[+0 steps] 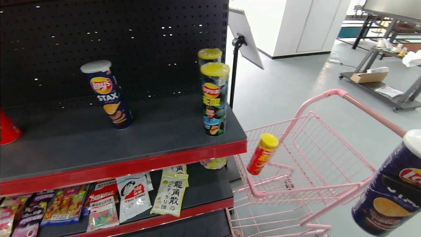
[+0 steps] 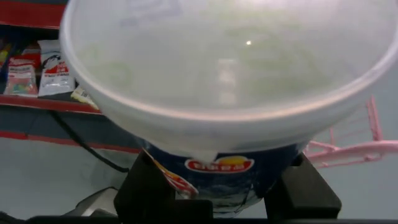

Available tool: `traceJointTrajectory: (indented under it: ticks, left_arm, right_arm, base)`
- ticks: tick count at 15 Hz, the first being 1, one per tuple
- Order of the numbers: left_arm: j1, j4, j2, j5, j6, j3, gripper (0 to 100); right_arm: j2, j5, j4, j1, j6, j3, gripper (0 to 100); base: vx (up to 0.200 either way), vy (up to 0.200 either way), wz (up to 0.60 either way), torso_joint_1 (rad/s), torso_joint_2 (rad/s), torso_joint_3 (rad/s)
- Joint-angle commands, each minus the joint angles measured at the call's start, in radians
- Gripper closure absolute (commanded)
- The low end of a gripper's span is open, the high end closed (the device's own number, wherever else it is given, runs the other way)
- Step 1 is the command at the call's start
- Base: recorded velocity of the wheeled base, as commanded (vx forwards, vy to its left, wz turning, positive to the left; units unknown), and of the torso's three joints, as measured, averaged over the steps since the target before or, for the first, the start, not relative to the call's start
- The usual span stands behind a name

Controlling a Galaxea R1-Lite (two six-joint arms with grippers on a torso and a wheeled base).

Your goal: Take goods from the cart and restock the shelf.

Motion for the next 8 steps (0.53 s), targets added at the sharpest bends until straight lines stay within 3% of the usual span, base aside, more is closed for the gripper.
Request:
traceJointTrajectory:
  ticks: [1,5,6,7,8]
  left_arm:
    - [0.0,0.001,0.001,0.0,-0.004,0.0,0]
    - [0.0,0.001,0.001,0.001,-0.016,0.0,0]
    - [0.0,-0.001,0.001,0.001,-0.016,0.0,0]
    - [0.0,-0.001,0.001,-0.003,-0.013,0.0,0]
    - [0.0,-0.001,0.001,-0.003,-0.013,0.0,0]
  right_arm:
    - [0.004,0.001,0.001,0.003,0.0,0.006,100]
    - [-0.019,0.024,-0.011,0.006,0.0,0.046,100]
    - [-0.022,0.067,-0.011,0.011,0.004,0.043,100]
    - [-0.022,0.191,-0.013,0.023,0.005,0.039,100]
    - [-0.013,0.214,-0.013,0.017,-0.003,0.036,100]
  base:
    - [0.0,0.0,0.6,0.007,0.01,-0.002]
    - [0.0,0.0,0.0,0.0,0.0,0.0]
    - [0.0,0.0,0.0,0.0,0.0,0.0]
    - [0.0,0.0,0.0,0.0,0.0,0.0]
    - [0.0,0.0,0.0,0.0,0.0,0.0]
